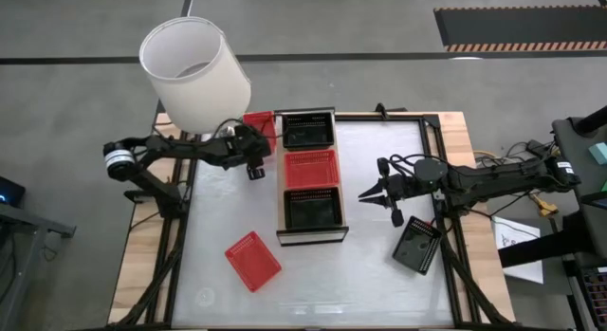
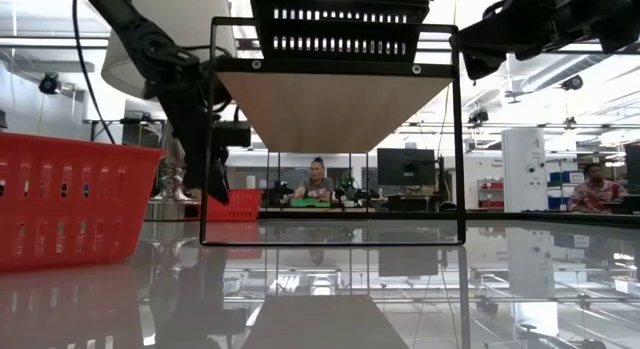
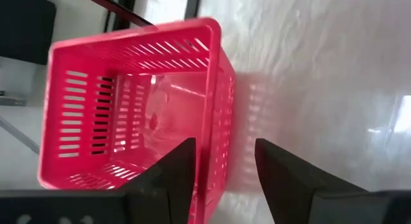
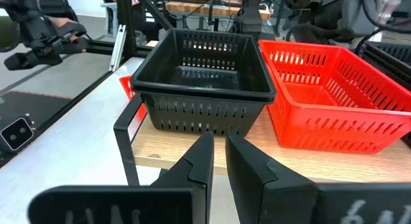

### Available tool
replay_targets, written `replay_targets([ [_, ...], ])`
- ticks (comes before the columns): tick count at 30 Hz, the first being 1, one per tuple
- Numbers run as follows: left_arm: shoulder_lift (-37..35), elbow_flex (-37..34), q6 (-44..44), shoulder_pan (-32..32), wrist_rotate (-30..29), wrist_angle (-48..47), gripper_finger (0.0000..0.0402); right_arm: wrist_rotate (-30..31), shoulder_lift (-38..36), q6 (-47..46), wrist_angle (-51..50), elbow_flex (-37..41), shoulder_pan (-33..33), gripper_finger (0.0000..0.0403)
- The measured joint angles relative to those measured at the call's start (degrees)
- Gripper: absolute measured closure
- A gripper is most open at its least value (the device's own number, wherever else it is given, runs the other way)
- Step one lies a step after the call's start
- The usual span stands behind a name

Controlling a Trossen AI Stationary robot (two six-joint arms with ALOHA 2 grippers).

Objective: Stack baskets on shelf by color
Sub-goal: Stack the red bin on the red bin on the shelf

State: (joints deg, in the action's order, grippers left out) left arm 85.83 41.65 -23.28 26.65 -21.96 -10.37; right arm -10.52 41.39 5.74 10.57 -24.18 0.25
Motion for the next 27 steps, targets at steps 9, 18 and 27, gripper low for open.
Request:
replay_targets([
  [9, 0.9, 0.0, -0.1, 0.0, 0.0, -0.2, 0.0293, 0.0, 0.0, -0.2, 0.0, 0.0, 0.0, 0.0369],
  [18, -0.3, 0.0, -0.1, -0.1, 0.5, -1.0, 0.0396, 0.0, 0.0, -0.7, 0.0, 0.0, 0.0, 0.0369],
  [27, -5.8, 0.5, 0.4, -2.9, 0.5, -6.5, 0.0401, 0.0, 0.0, -1.4, -0.1, 0.0, 0.0, 0.0369],
])
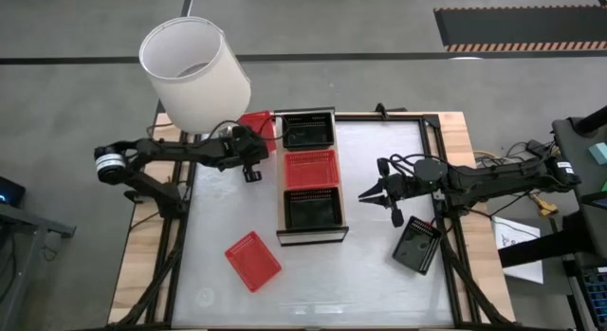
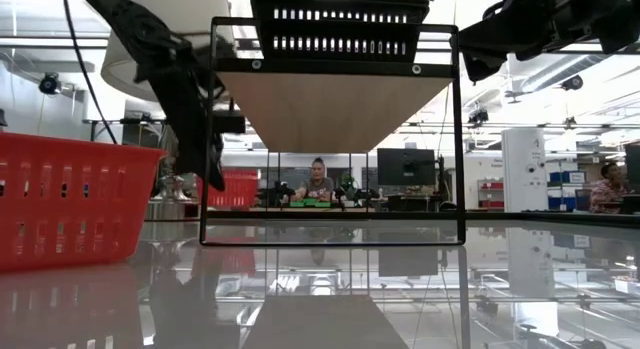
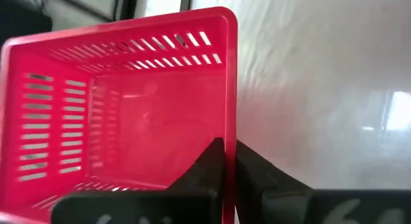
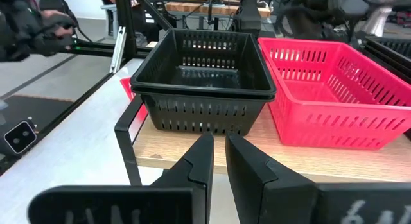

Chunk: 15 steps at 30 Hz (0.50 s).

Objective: Stack baskets on shelf by color
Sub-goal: Stack the red bin on the red bin on the shelf

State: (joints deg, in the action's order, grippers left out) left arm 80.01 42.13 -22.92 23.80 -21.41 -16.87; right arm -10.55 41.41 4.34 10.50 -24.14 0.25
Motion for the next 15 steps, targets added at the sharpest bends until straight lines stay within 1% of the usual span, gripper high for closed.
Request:
replay_targets([
  [4, -5.5, 0.0, 0.4, -3.3, 0.0, -2.2, 0.0401, 0.0, 0.0, 0.0, 0.0, 0.0, 0.0, 0.0369],
  [11, -16.4, 0.4, 8.7, -9.0, -0.2, -9.4, 0.0401, 0.0, 0.0, -0.3, 0.0, 0.0, 0.0, 0.0369],
  [15, -21.8, 0.3, 10.8, -13.3, -0.1, -11.1, 0.0401, 0.0, 0.0, -0.3, 0.1, 0.0, 0.0, 0.0369],
])
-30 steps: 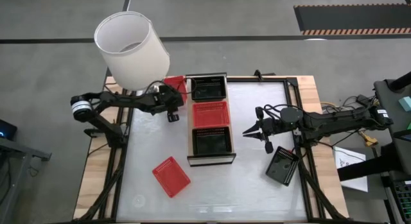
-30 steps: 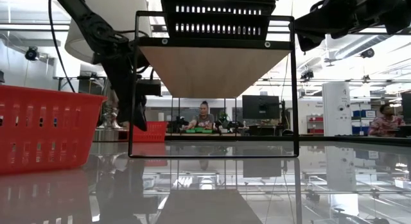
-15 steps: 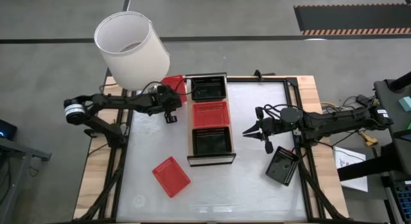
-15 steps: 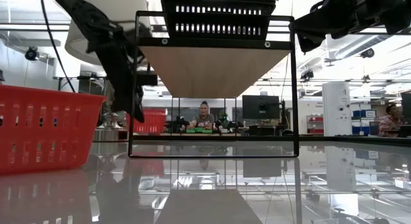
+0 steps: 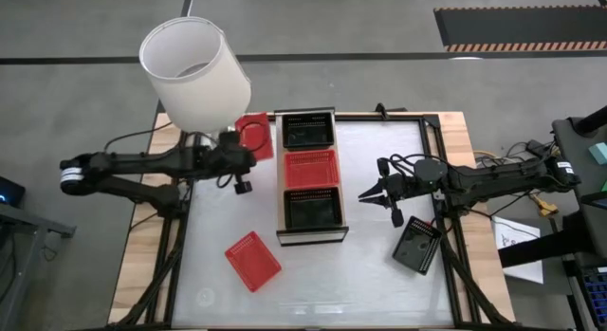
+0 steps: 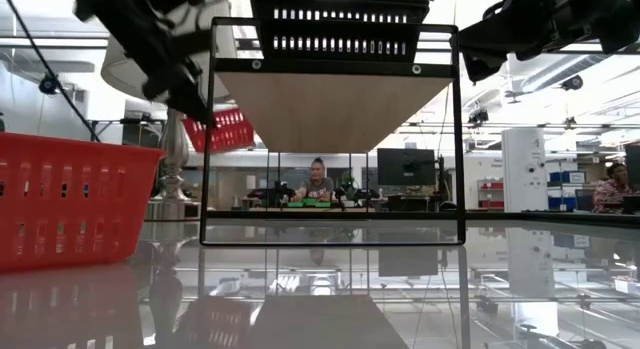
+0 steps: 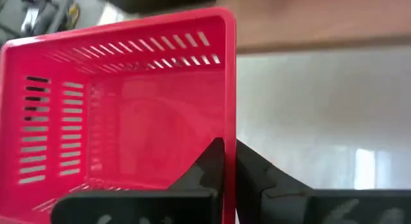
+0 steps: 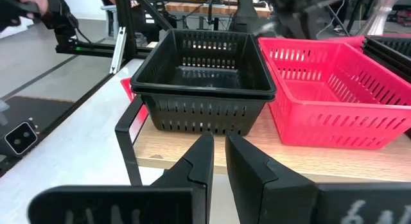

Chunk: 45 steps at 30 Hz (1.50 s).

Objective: Stack baskets on shelf by color
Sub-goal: Stack the red bin on the red bin on the shelf

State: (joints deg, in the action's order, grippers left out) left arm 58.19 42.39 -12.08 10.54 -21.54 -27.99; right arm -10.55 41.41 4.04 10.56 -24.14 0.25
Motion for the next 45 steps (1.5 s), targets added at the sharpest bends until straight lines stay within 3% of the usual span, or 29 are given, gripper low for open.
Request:
replay_targets([
  [9, -8.4, 2.3, 7.2, -8.5, 0.0, -6.3, 0.0401, 0.0, 0.0, -2.6, 0.4, -0.3, 0.0, 0.0362],
  [16, -11.1, 6.4, 10.3, -15.0, 0.5, -11.1, 0.0402, 0.0, 0.1, -0.3, -5.7, -8.2, 0.0, 0.0287],
  [20, -11.3, 10.2, 10.5, -19.2, 3.1, -12.5, 0.0402, -0.2, 2.0, 1.9, -13.8, -17.1, 0.0, 0.0242],
  [25, -8.7, 15.1, 13.0, -24.3, 7.5, -12.2, 0.0402, -2.1, 9.6, 8.3, -24.4, -29.2, 0.0, 0.0214],
  [29, -4.9, 17.9, 13.4, -27.6, 9.4, -12.5, 0.0402, -2.7, 17.8, 14.4, -32.6, -40.7, 0.0, 0.0207],
  [38, 3.1, 25.1, 13.2, -32.5, 10.5, -11.9, 0.0402, -12.1, 36.8, 25.6, -48.2, -66.8, -1.0, 0.0206],
  [45, 5.8, 28.8, 13.0, -33.6, 10.5, -12.1, 0.0402, -19.7, 47.4, 29.1, -51.3, -80.1, -1.4, 0.0206],
])
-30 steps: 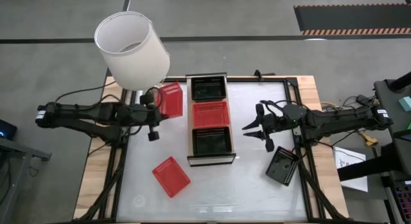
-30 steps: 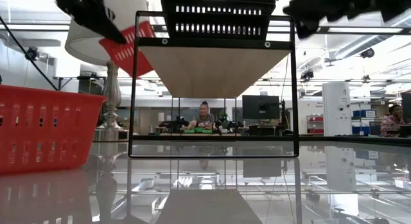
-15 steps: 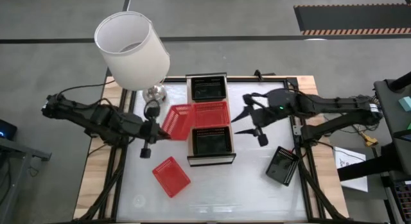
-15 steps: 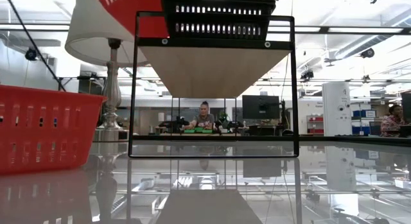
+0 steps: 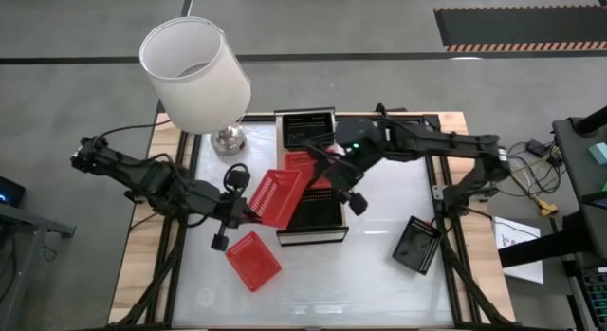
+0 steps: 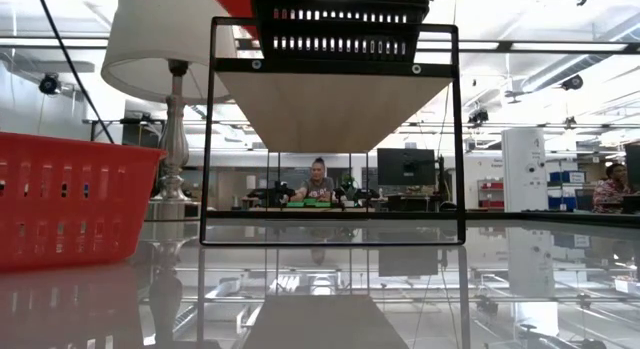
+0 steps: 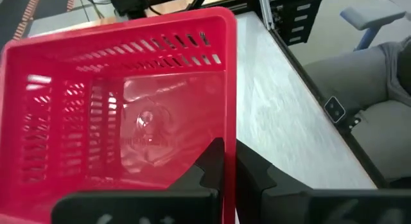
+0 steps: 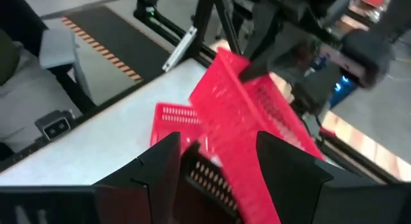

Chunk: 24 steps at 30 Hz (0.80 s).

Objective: Stack baskets on shelf by color
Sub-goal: Stack the red bin on the red bin on the shelf

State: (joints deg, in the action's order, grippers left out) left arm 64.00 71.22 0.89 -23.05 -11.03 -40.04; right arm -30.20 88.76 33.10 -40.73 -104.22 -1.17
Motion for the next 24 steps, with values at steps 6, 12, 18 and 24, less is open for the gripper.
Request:
replay_targets([
  [6, 1.7, 1.5, -2.9, 0.0, 0.0, 0.0, 0.0402, -2.8, 6.5, 0.7, -3.5, -8.6, 0.0, 0.0206],
  [12, 2.0, 1.5, -4.5, 0.0, 0.0, 0.6, 0.0402, -4.3, 11.3, 0.1, -6.1, -13.4, 0.0, 0.0206],
  [18, 1.4, 1.4, -4.8, 0.0, 0.0, 0.5, 0.0402, -4.3, 14.0, -0.1, -6.8, -16.1, 0.0, 0.0208],
  [24, 0.6, 1.4, -4.8, 0.0, -0.1, 0.5, 0.0402, -4.4, 15.1, 0.4, -7.1, -16.4, 0.0, 0.0227],
])
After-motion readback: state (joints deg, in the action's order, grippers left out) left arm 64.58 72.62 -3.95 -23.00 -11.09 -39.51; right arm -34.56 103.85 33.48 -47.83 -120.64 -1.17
